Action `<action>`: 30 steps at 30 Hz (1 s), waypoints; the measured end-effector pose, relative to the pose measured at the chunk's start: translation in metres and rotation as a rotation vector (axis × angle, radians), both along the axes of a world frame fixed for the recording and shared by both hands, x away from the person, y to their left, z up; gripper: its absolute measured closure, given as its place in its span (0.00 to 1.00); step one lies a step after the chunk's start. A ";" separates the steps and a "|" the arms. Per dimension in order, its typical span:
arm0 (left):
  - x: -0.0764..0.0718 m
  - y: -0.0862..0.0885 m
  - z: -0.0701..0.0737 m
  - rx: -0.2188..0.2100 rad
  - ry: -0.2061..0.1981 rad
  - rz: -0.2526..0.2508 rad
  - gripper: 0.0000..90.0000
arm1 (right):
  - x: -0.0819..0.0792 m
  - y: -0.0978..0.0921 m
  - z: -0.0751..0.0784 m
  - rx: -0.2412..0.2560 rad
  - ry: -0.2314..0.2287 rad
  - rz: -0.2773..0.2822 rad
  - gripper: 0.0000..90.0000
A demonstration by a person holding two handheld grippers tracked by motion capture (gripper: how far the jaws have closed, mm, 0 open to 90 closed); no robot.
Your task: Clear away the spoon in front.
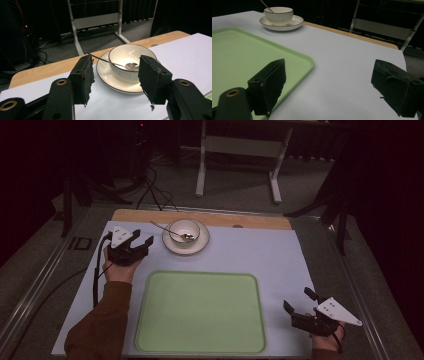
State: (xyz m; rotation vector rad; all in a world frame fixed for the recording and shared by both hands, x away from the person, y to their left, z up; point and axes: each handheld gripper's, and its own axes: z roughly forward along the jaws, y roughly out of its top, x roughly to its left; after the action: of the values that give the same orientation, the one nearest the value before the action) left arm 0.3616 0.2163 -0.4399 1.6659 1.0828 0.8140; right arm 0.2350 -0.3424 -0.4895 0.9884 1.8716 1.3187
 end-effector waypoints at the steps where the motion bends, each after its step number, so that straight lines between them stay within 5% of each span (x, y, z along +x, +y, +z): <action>1: 0.002 -0.001 -0.001 0.000 0.002 -0.001 0.50 | 0.000 0.000 0.000 0.000 0.000 -0.001 0.14; 30: 0.058 -0.008 -0.016 -0.045 0.072 0.030 0.43 | 0.001 -0.001 -0.001 0.009 0.002 -0.004 0.14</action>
State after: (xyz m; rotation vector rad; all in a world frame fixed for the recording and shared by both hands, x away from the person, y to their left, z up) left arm 0.4191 0.2085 -0.4562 1.6559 1.1707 0.7485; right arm 0.2359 -0.3438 -0.4902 0.9978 1.8657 1.3249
